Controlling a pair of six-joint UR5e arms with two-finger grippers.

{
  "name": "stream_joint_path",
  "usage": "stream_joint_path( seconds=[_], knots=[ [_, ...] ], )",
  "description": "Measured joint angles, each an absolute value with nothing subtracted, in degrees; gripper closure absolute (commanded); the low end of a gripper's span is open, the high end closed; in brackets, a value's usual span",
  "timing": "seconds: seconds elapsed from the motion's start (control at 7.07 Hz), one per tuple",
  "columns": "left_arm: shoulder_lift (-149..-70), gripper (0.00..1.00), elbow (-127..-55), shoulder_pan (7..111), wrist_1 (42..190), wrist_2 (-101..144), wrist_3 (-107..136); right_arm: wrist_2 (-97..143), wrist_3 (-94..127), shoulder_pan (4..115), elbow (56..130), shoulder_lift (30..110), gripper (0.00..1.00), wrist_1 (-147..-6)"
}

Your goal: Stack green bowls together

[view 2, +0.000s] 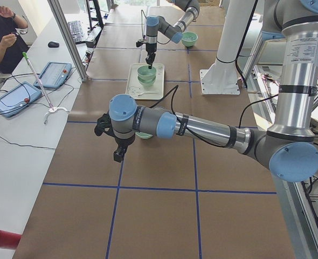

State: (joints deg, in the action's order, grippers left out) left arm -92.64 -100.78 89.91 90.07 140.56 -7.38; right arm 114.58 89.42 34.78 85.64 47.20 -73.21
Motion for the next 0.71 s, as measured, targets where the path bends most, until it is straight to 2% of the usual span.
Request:
stream_joint_path(
  seconds=[0.42,0.57,0.71],
  knots=[
    [-92.6,0.00,-101.0,89.9,90.0,140.6,-7.4,114.5,89.2,34.6,83.7,46.3,1.00,-73.1],
    [-92.6,0.00,-101.1,89.9,90.0,140.6,-7.4,114.5,89.2,34.5,83.6,46.2,0.01,-73.1],
    [-92.6,0.00,-101.2,89.9,90.0,140.6,-7.4,114.4,89.4,34.4,83.6,46.1,0.00,-73.2]
  ],
)
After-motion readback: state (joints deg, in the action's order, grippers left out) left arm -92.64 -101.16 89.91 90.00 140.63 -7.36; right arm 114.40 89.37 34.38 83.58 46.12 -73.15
